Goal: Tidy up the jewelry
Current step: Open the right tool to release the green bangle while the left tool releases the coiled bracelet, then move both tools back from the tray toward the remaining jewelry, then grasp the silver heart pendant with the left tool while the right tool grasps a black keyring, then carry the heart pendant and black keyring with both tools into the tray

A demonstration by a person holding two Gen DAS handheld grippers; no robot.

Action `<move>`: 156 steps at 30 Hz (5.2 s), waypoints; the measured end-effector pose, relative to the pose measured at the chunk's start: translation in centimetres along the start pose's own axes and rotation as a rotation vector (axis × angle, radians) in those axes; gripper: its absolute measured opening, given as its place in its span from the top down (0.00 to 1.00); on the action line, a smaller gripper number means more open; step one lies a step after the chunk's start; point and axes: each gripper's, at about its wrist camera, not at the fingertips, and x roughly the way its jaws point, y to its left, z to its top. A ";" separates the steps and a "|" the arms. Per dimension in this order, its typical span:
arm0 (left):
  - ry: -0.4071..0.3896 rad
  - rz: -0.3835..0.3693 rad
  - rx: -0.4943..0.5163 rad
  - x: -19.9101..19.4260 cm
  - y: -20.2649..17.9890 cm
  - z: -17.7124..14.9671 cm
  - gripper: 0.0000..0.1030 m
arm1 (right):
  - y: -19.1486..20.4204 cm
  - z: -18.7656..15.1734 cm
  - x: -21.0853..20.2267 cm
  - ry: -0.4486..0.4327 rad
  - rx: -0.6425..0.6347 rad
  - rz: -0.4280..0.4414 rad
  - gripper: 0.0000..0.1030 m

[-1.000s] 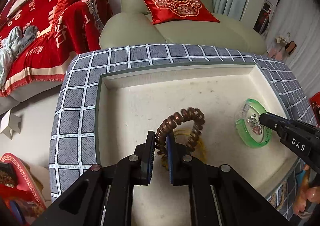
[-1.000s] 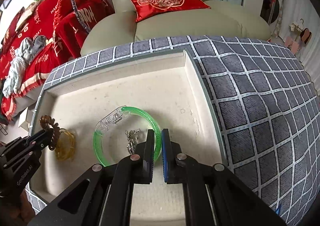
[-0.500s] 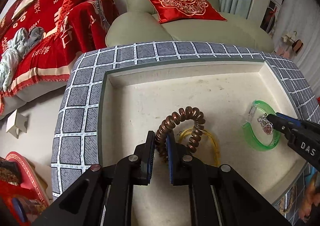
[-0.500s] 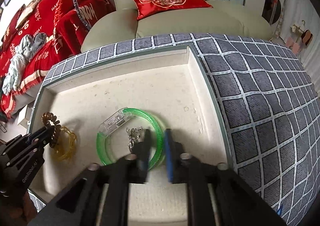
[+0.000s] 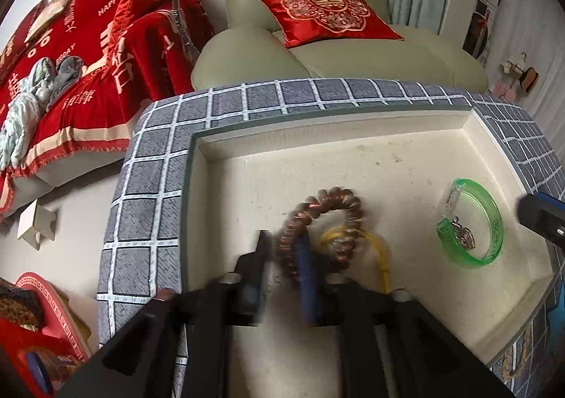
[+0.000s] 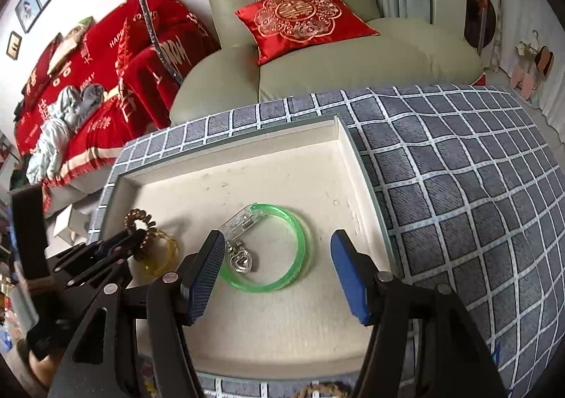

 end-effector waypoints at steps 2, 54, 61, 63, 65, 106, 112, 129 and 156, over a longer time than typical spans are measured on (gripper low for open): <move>-0.040 -0.005 -0.004 -0.6 0.1 -0.1 0.00 | -0.1 -0.2 -0.5 -0.007 0.013 0.010 0.36; 0.009 -0.142 0.056 -12.0 -2.0 -18.2 0.00 | -1.4 -22.2 -13.0 0.114 -0.029 -0.037 0.00; 0.026 -0.154 0.050 -11.5 -2.7 -18.5 0.00 | -1.0 -23.9 -12.6 0.129 -0.029 -0.062 0.00; 0.021 -0.146 0.055 -11.4 -2.9 -18.4 0.00 | -1.1 -24.2 -12.3 0.135 -0.025 -0.073 0.00; 0.018 -0.142 0.059 -11.2 -3.1 -18.3 0.00 | -1.1 -24.2 -12.0 0.138 -0.025 -0.080 0.00; -0.017 -0.241 0.027 -13.5 -1.3 -18.2 0.52 | -3.1 -23.1 -13.6 0.085 0.048 -0.047 0.76; -0.043 -0.254 0.005 -14.6 -0.2 -16.4 0.52 | -3.5 -20.2 -14.5 0.059 0.072 0.002 0.76; -0.136 -0.226 -0.009 -14.4 2.5 -5.0 0.52 | 0.7 -5.6 -12.2 -0.014 -0.092 0.063 0.76; 0.064 -0.115 0.065 -1.0 -1.3 -1.9 0.52 | 0.5 -1.7 4.0 0.221 -0.130 -0.009 0.76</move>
